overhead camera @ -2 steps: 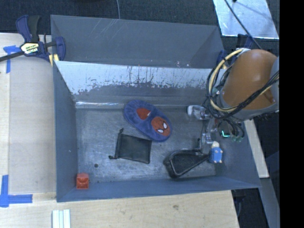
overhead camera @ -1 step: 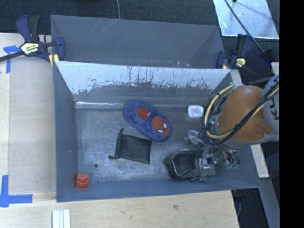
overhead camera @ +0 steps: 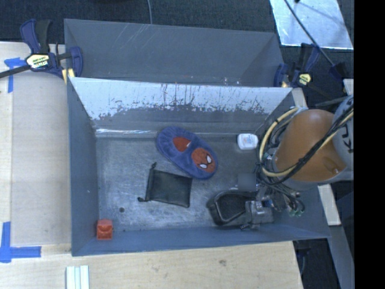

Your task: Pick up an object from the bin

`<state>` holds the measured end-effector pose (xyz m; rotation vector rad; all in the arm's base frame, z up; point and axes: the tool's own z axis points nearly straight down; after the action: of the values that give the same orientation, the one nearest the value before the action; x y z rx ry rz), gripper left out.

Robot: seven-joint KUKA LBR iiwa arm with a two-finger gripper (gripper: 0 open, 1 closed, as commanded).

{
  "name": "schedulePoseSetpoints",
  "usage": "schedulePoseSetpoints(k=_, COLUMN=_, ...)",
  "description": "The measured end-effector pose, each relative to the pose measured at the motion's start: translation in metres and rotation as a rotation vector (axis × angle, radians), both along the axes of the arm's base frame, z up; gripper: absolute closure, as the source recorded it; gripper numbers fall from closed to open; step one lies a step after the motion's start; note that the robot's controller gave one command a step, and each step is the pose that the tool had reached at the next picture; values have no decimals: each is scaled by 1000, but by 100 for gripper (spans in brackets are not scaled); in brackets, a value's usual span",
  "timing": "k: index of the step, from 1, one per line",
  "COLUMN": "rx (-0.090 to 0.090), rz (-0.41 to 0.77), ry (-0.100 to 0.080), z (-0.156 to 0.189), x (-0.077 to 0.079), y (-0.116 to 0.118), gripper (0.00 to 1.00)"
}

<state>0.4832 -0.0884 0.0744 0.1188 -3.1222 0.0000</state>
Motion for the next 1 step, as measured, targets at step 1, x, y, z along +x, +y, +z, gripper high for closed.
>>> schedulePoseSetpoints(k=1, rx=4, rz=-118, ry=-1, z=1, x=43, y=-3, gripper=100)
